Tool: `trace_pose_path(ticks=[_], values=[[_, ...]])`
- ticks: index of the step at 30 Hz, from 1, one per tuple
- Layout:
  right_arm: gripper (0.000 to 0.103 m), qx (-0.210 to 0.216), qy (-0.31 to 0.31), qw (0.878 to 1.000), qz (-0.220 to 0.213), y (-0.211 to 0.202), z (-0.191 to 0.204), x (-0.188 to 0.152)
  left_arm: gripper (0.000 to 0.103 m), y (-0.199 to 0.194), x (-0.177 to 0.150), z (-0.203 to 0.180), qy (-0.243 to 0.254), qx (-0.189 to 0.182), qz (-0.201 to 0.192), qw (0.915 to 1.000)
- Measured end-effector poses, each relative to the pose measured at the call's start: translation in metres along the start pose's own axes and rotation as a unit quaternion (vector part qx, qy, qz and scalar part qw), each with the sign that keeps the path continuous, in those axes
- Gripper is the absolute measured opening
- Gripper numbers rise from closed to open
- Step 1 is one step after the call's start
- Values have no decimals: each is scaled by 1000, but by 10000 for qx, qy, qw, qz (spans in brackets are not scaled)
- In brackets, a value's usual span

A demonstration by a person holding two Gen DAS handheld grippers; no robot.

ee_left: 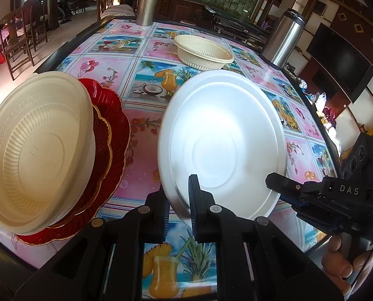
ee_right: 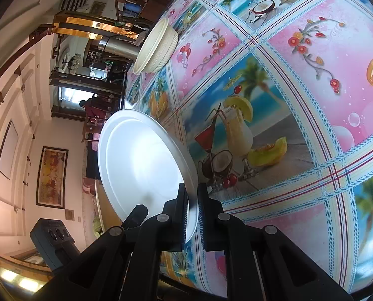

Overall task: Organize plates and bowls
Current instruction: 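Carry the white bowl toward the plate stack, then lower the white bowl onto the beige plate atop the stack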

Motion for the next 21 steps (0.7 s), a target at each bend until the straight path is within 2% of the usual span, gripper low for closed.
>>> trace_pose_path(ticks=[5,10,16,21], values=[[8,91,-175,9997,-111,-10,20,0,12,-25,10,3,-31,-127,-245,9996],[8,212,-451,9985,-233,-18,52,-3,12,-55,25,23,-145,-121,-577,9982],[8,370,-968,9944,-186,-5,111,-12,12,-81,42,73,-427,220,-916,9946],[8,497,-1262,9907,97,29,151,-28,12,-89,44,114,-725,439,-965,9917]])
Point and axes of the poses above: each gripper's, at about its wrist camera, not at the fingertips, and y roughly the way its jaws point, z to its left, x to its top, the point moved 10 cm from there along y, roughly the way its jaws point, and after that the axes turned 3 degrees about x, right-handed, at the moved point
